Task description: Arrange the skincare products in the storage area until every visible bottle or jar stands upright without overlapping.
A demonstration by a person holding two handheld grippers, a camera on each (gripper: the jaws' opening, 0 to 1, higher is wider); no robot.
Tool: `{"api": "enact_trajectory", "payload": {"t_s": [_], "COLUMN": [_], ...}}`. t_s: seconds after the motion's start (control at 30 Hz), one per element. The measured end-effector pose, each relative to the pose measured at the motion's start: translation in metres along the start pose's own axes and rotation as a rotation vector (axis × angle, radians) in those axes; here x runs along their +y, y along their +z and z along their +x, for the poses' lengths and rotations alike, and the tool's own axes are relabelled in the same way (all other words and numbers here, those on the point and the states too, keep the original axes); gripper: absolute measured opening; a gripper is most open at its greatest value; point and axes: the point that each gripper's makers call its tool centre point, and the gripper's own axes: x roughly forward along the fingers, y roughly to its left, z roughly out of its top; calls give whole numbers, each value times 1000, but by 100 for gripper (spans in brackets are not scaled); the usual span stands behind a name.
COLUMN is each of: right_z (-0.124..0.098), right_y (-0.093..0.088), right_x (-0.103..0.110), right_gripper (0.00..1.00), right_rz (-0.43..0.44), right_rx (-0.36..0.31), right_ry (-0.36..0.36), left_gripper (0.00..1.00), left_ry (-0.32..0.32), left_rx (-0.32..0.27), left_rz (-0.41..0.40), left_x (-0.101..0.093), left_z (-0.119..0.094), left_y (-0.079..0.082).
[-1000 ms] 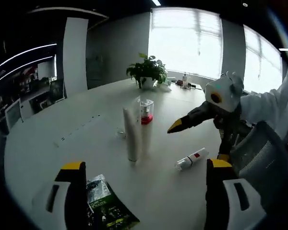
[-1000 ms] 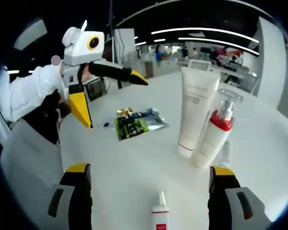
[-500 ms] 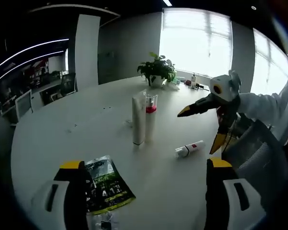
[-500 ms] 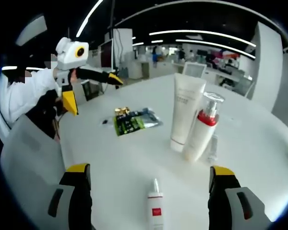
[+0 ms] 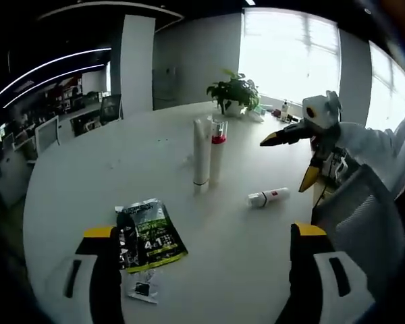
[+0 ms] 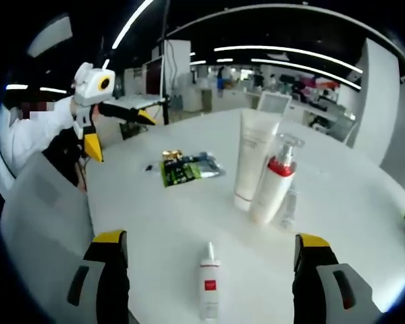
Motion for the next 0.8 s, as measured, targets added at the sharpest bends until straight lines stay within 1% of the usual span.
{"api": "enact_trajectory", "payload": {"t_s": [0.1, 0.13, 0.27, 0.37, 0.43, 0.47, 0.6, 0.7, 0.73, 0.8], "right_z": [-1, -1, -1, -3, -3, -3, -5, -4, -4, -3], "right_y": [-3, -3, -7, -7, -8, -7, -8, -10, -13, -14], "right_x": [-2, -2, -3, -2, 0, 0, 1, 0, 0, -1], "right_gripper": [100, 100, 100, 100, 100, 100, 100, 99, 99, 94], "right_rz": [-15, -20, -22, -25, -29, -33, -33, -33, -28, -32], "right_rx": [2, 5, 17, 16, 26, 21, 18, 21, 36, 37], "right_ry": [9, 9, 20, 27, 34, 35, 36, 34, 35, 29], "left_gripper": [99, 99, 99, 99, 99, 99, 99, 99, 99, 99], "left_ry": [18, 33, 50, 56, 73, 76, 72, 77, 78, 65], "left_rx": [-1, -7, -22, -10, -1, -2, 9, -2, -7, -11], "left_rz": [-9, -16, -37, -38, -42, -45, -40, -36, -41, -44], "left_x": [0, 1, -3, -8, -8, -9, -15, -11, -11, -12], "left_z": [-3, -4, -10, -14, -17, -18, -19, -21, -22, -22], "left_y": [-2, -2, 0, -3, -6, -7, -12, -11, -10, -11]}}
